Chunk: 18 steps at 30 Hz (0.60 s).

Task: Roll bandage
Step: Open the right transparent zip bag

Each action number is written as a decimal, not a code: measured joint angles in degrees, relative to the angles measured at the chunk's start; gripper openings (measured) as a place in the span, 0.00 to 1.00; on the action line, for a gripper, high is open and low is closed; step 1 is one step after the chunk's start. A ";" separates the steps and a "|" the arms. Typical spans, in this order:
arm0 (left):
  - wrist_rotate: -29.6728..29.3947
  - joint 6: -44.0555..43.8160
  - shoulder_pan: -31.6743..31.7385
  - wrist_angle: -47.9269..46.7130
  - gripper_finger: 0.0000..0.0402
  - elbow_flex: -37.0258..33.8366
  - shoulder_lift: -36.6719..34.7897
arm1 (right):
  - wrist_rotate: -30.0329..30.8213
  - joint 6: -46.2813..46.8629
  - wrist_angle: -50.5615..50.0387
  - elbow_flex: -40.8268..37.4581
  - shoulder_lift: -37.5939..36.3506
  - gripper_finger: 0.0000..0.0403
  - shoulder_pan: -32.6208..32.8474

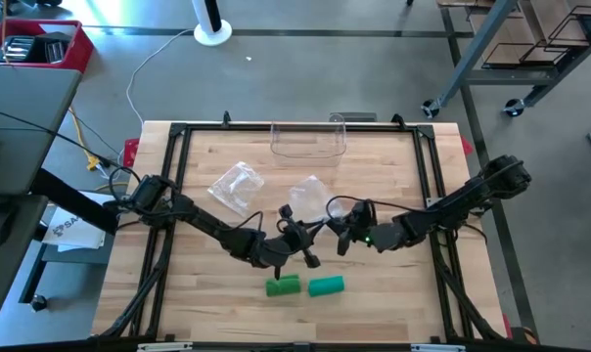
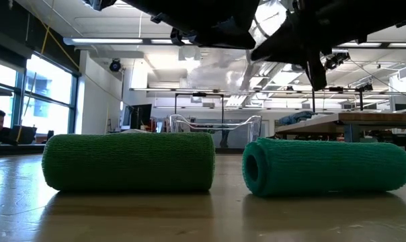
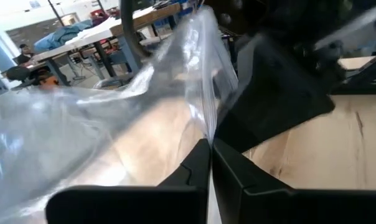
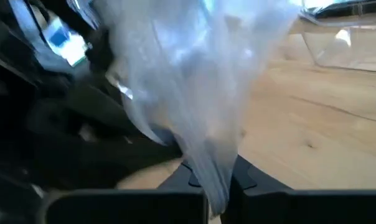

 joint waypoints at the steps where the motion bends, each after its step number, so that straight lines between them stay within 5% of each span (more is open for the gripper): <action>1: -0.08 -0.06 -0.25 -0.42 0.01 0.00 -0.11 | -0.38 -0.20 -1.27 0.00 0.00 0.02 0.00; 7: 1.52 -6.01 -1.17 -8.91 0.00 -0.02 -2.75 | -6.24 -5.54 -4.71 0.00 0.00 0.20 -0.02; 12: 9.96 -15.92 -0.81 -21.32 0.00 0.00 -6.86 | -15.71 -14.13 -5.71 0.08 -0.21 0.37 1.08; 18: 20.49 -19.40 -0.48 -25.42 0.00 0.00 -9.45 | -15.35 -24.08 -15.94 5.70 -0.33 0.41 5.99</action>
